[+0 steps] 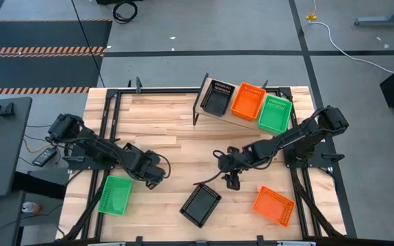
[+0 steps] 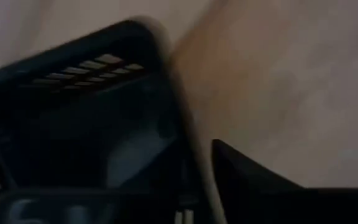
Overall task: Stack baskets on shelf by color
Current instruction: Stack the top black bin on top of the black bin on the shelf
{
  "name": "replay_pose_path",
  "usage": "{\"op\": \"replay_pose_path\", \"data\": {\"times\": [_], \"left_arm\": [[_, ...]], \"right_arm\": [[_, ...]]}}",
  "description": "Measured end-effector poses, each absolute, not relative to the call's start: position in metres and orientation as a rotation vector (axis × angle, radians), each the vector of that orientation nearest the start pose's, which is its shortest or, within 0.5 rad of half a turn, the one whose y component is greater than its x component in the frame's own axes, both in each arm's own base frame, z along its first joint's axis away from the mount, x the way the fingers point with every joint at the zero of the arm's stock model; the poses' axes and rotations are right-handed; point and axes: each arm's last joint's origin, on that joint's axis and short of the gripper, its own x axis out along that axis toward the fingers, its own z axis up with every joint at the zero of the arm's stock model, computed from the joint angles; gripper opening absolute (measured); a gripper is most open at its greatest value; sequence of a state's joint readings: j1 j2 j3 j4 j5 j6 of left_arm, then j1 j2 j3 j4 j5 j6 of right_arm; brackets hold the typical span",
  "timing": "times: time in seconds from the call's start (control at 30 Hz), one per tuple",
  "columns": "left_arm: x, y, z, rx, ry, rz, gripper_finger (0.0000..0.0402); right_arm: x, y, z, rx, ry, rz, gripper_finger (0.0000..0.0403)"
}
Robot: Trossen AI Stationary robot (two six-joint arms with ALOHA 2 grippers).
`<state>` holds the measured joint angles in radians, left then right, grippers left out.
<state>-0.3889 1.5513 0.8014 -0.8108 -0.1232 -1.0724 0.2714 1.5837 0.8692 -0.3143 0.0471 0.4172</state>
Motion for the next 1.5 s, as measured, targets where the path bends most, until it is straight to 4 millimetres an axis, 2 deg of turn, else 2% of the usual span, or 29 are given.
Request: {"op": "replay_pose_path", "data": {"times": [0.1, 0.2, 0.3, 0.47, 0.73, 0.87, 1.0, 1.1, 1.2, 1.37, 1.5], "left_arm": [[0.22, -0.087, 0.148, -0.433, 1.424, 0.549, 0.002], [0.226, -0.086, 0.157, -0.408, 1.424, 0.512, 0.0011], [0.237, -0.084, 0.177, -0.34, 1.43, 0.451, 0.0006], [0.261, -0.069, 0.229, -0.186, 1.379, 0.392, 0.0004], [0.292, -0.029, 0.324, 0.115, 1.166, 0.28, 0.0002], [0.299, -0.005, 0.357, 0.317, 1.083, 0.201, 0.0002], [0.304, 0.02, 0.383, 0.443, 0.979, 0.119, 0.0001], [0.307, 0.034, 0.395, 0.509, 0.896, 0.108, 0.0002], [0.313, 0.049, 0.399, 0.533, 0.83, 0.106, 0.0002], [0.332, 0.071, 0.379, 0.527, 0.874, 0.081, 0.0002], [0.354, 0.088, 0.362, 0.548, 0.869, 0.095, 0.0002]], "right_arm": [[0.288, 0.082, 0.171, 0.209, 1.014, -0.006, 0.0226], [0.29, 0.082, 0.172, 0.202, 0.993, 0.005, 0.0226], [0.29, 0.082, 0.172, 0.201, 0.991, 0.007, 0.0226], [0.288, 0.087, 0.171, 0.228, 1.005, 0.009, 0.0226], [0.282, 0.103, 0.171, 0.23, 1.025, 0.06, 0.0226], [0.28, 0.108, 0.171, 0.219, 1.027, 0.076, 0.0226], [0.279, 0.11, 0.171, 0.204, 1.026, 0.077, 0.0226], [0.279, 0.109, 0.17, 0.175, 1.025, 0.068, 0.0226], [0.279, 0.107, 0.17, 0.123, 1.025, 0.061, 0.0226], [0.282, 0.097, 0.17, 0.031, 0.997, 0.009, 0.0226], [0.285, 0.088, 0.17, 0.027, 0.996, -0.01, 0.0226]]}}
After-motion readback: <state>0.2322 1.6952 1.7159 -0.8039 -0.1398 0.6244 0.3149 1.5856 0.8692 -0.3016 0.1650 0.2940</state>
